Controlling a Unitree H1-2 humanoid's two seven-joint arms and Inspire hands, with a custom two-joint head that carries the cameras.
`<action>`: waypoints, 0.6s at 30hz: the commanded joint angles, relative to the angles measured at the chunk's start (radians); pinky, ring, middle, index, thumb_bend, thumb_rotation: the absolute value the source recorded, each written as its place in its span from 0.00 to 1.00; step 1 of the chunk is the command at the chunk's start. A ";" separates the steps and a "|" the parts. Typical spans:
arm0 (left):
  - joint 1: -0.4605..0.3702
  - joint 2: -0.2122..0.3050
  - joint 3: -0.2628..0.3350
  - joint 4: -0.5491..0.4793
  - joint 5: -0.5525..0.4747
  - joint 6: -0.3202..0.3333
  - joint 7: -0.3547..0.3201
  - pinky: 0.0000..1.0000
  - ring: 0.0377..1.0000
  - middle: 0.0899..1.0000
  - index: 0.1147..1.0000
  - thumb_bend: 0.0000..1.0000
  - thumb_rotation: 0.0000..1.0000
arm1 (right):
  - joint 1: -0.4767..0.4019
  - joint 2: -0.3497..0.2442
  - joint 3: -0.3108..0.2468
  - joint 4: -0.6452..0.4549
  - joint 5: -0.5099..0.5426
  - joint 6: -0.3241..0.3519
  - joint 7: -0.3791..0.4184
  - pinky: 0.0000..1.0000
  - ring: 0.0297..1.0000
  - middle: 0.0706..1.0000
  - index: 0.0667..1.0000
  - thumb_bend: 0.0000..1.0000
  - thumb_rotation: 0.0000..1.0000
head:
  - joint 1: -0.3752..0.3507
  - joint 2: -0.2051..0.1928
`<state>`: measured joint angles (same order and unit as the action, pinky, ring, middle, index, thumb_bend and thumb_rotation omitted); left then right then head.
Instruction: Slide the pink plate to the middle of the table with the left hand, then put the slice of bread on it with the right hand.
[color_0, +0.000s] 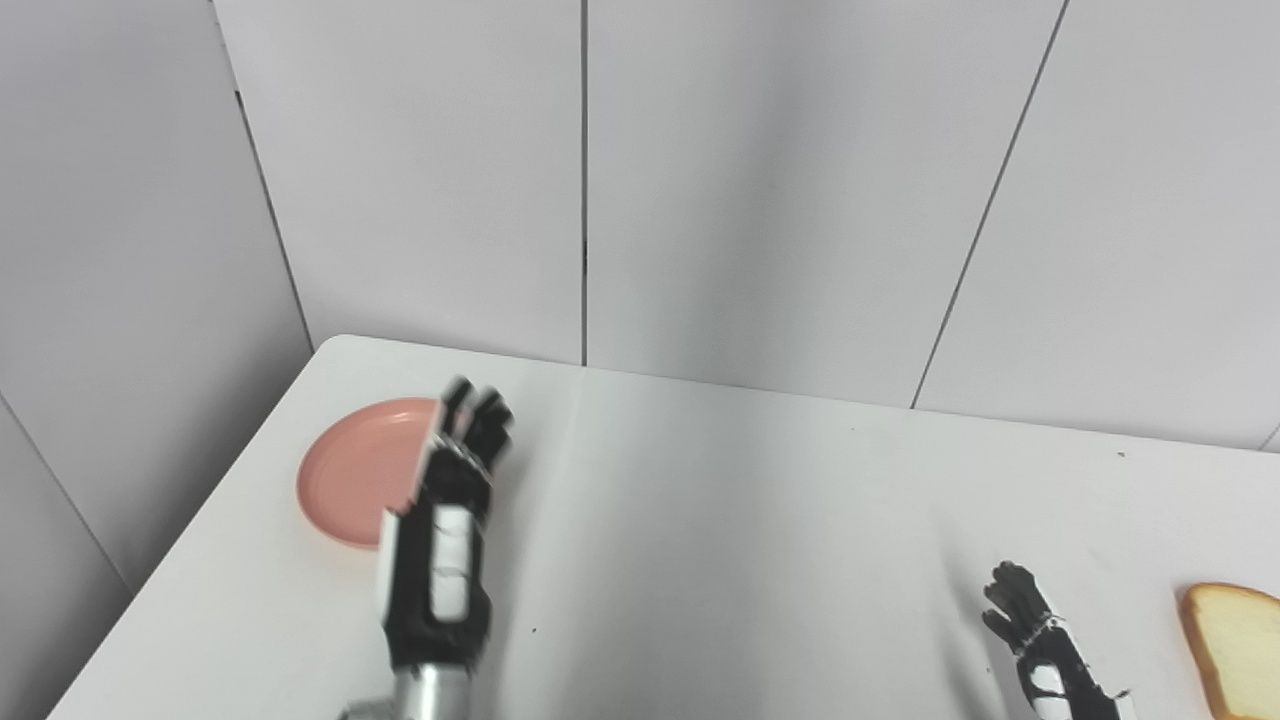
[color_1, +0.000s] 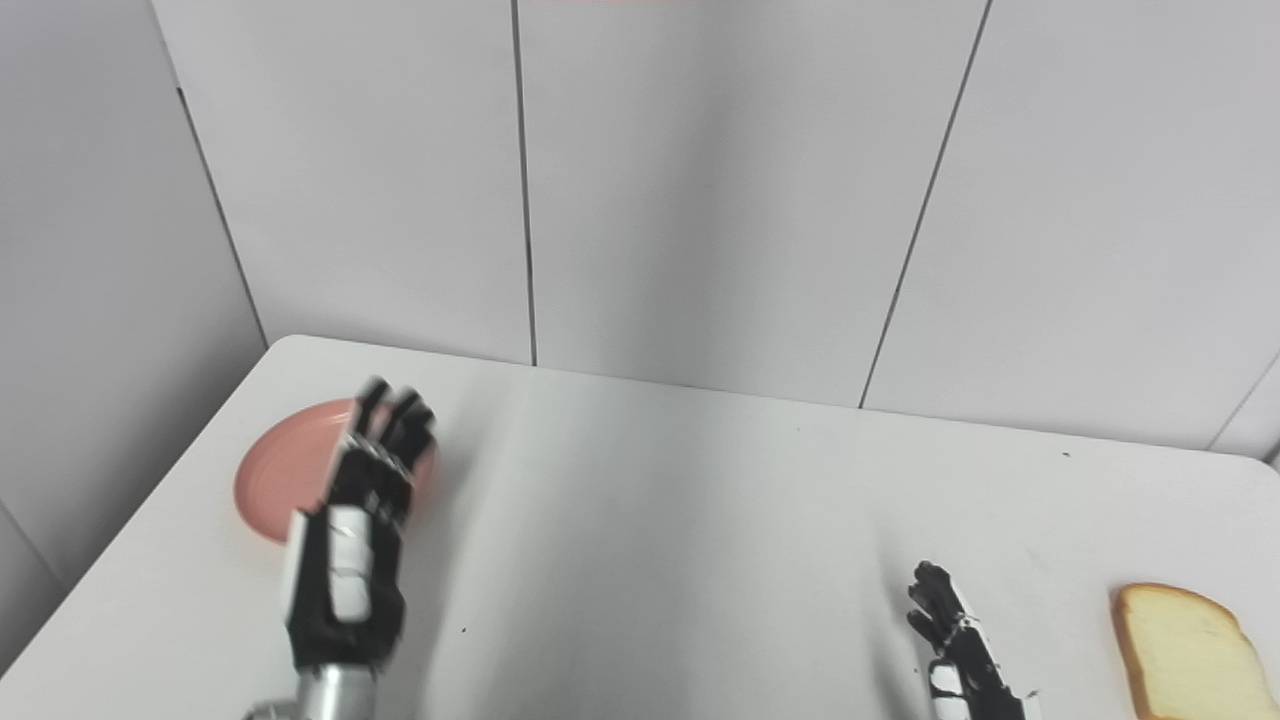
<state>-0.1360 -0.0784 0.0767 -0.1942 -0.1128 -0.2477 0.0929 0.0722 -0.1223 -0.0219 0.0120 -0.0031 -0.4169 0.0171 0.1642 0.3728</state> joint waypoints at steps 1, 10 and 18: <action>-0.068 0.045 0.033 -0.010 -0.025 0.035 0.000 0.90 0.87 0.85 0.79 0.90 0.90 | 0.024 0.006 0.000 0.097 -0.024 -0.045 -0.009 0.87 0.88 0.89 0.86 0.70 1.00 | 0.000 0.000; -0.274 0.224 0.141 0.034 -0.012 0.120 0.003 0.83 0.80 0.76 0.73 0.90 0.89 | 0.028 0.010 0.001 0.088 -0.036 -0.045 -0.009 0.85 0.87 0.88 0.85 0.71 1.00 | 0.003 0.002; -0.368 0.411 0.226 0.247 -0.066 0.119 -0.043 0.84 0.82 0.80 0.77 0.95 0.89 | 0.036 0.015 0.001 0.069 -0.028 -0.029 -0.007 0.85 0.87 0.87 0.85 0.68 1.00 | 0.007 0.008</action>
<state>-0.4552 0.3051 0.2955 0.0475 -0.1632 -0.1015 0.0649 0.0727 -0.1169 -0.0234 0.0117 -0.0341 -0.4210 0.0115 0.1703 0.3804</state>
